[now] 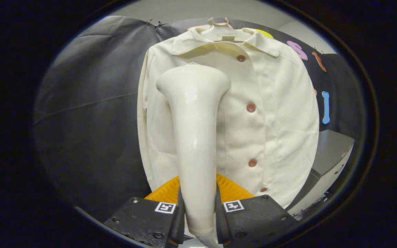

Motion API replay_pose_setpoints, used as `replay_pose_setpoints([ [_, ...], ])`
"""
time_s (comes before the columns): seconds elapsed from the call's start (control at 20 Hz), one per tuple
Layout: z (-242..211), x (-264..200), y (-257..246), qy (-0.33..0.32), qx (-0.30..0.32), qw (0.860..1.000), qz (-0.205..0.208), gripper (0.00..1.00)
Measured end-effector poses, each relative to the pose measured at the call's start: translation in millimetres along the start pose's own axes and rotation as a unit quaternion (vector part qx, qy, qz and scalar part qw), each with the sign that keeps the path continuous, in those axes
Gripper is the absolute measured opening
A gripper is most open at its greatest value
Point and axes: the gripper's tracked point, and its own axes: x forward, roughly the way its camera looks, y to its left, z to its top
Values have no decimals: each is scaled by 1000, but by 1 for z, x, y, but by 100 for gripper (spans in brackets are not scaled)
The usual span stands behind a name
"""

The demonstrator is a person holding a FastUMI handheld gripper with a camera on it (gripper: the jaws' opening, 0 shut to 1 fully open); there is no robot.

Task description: Iron the clothes twice with a garment steamer, once on the left side and once on the right side.

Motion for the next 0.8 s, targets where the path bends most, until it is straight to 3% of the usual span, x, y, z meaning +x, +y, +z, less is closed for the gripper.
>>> replay_pose_setpoints([
  [0.8,-151,1,-8,153,35,988,5,36],
])
